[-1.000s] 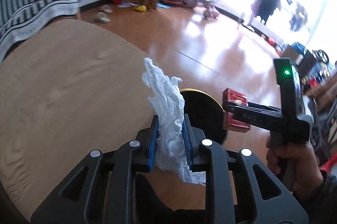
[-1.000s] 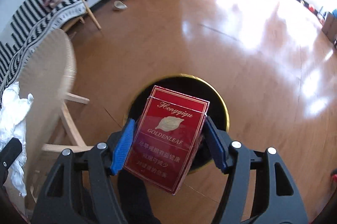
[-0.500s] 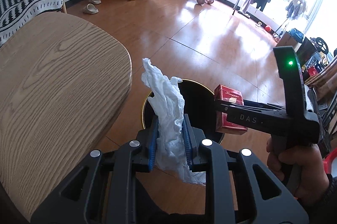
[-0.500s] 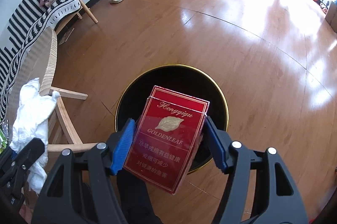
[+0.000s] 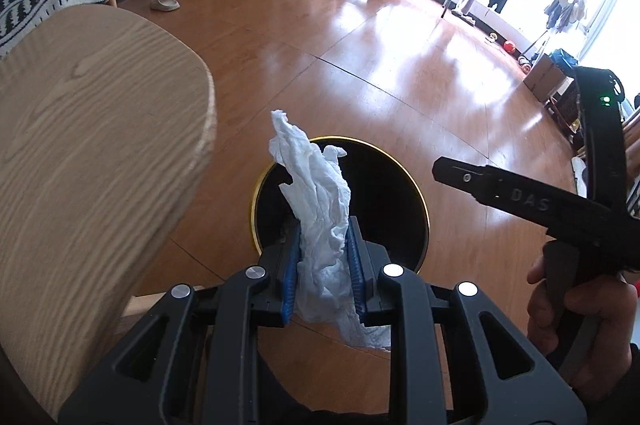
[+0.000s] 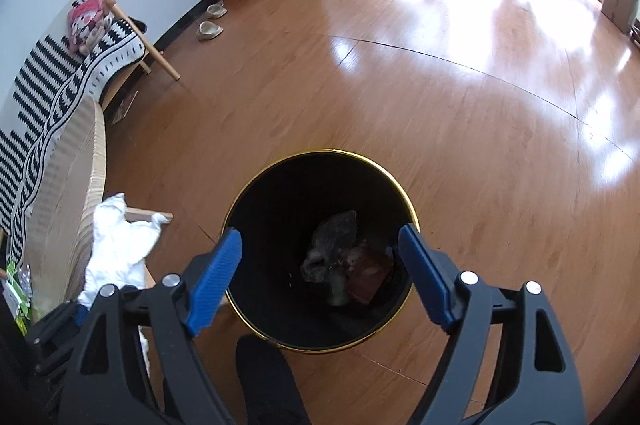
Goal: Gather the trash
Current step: 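Carry tissue and red box to the bin and open both grippers inside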
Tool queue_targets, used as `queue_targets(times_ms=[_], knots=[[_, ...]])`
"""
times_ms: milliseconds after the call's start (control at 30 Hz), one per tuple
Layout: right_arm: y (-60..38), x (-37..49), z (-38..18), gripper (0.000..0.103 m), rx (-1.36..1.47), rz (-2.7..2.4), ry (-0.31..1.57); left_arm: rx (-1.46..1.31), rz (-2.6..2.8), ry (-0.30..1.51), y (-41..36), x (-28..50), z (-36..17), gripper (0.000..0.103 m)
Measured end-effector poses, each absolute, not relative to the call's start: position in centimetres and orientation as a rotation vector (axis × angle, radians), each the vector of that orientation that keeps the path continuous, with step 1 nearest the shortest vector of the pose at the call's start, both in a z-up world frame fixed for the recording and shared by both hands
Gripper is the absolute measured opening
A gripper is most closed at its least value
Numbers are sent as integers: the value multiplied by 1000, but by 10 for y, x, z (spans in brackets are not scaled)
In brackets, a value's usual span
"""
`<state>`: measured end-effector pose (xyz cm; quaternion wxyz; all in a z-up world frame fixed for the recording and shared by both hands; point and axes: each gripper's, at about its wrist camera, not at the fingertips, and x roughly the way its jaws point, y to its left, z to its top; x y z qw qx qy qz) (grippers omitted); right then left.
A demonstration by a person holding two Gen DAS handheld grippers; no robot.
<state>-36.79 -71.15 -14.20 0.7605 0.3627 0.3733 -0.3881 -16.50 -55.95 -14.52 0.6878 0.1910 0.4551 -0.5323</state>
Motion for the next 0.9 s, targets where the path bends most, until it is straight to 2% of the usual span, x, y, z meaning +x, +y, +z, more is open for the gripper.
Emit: queue_targets(times_ms=[433, 467, 533, 900], knots=[[-716, -388, -136, 79, 810, -931, 755, 426, -1243, 1093, -600, -164, -187, 25], [-716, -388, -135, 79, 809, -934, 753, 431, -1244, 1095, -602, -165, -190, 32], [-715, -389, -134, 79, 809, -942, 747, 434, -1257, 1092, -605, -168, -192, 59], [-708, -383, -126, 79, 770, -979, 749, 400, -1282, 1026, -585, -175, -160, 80]])
